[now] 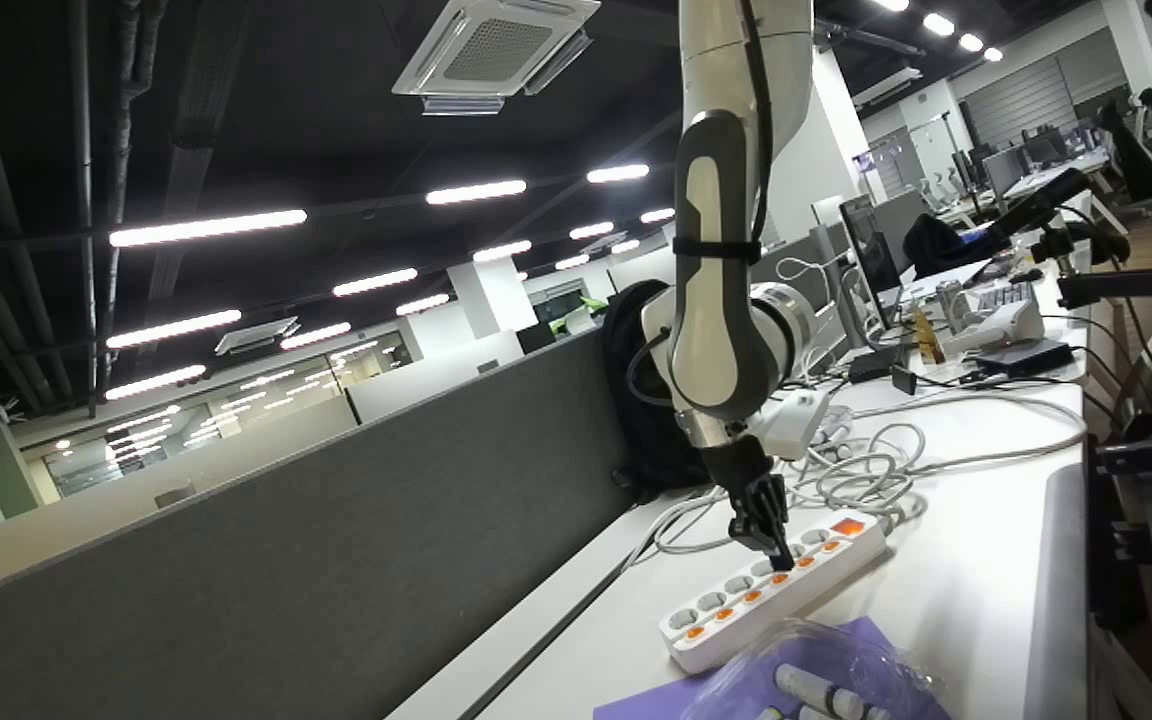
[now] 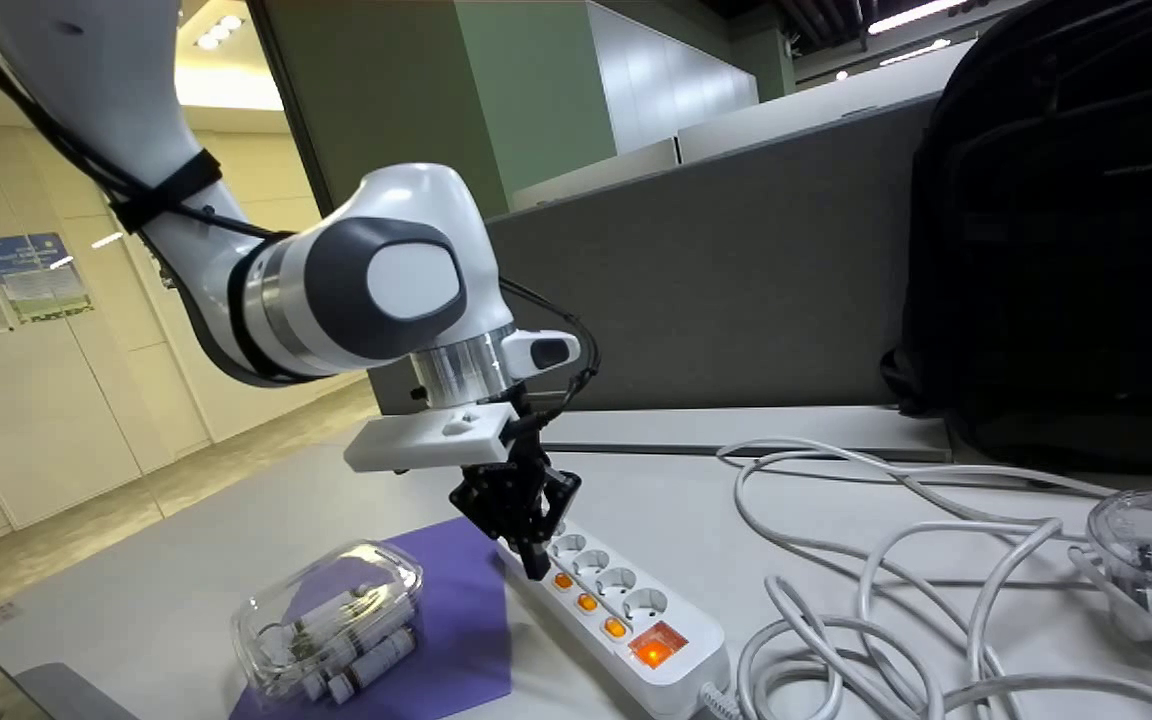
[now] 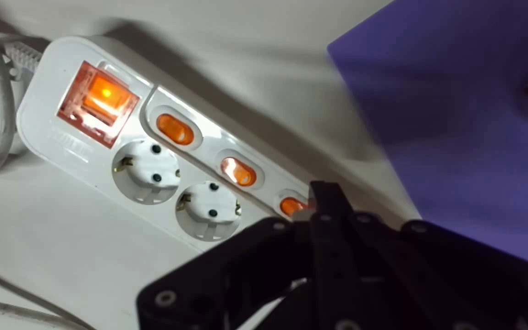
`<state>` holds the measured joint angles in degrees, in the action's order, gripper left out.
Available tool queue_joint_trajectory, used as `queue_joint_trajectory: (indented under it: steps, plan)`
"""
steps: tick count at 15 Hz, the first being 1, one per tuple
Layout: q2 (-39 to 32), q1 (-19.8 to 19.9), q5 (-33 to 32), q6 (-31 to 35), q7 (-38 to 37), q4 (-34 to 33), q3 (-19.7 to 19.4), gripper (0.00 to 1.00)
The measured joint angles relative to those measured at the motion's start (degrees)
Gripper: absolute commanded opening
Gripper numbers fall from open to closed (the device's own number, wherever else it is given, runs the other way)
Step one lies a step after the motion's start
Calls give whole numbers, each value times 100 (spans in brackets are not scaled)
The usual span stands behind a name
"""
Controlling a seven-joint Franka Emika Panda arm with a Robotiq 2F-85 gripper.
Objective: Turn on the middle switch on the adapter
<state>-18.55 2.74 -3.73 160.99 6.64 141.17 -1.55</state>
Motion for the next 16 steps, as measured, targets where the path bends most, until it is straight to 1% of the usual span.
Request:
queue_joint_trajectory:
  steps: [3, 10, 16]
  plan:
    - [-113, -125, -78, 281, -142, -1, -145, 0]
    - [-317, -400, -95, 697, -353, -8, -416, 0]
    - [-420, -642, -95, 864, -457, -44, -563, 0]
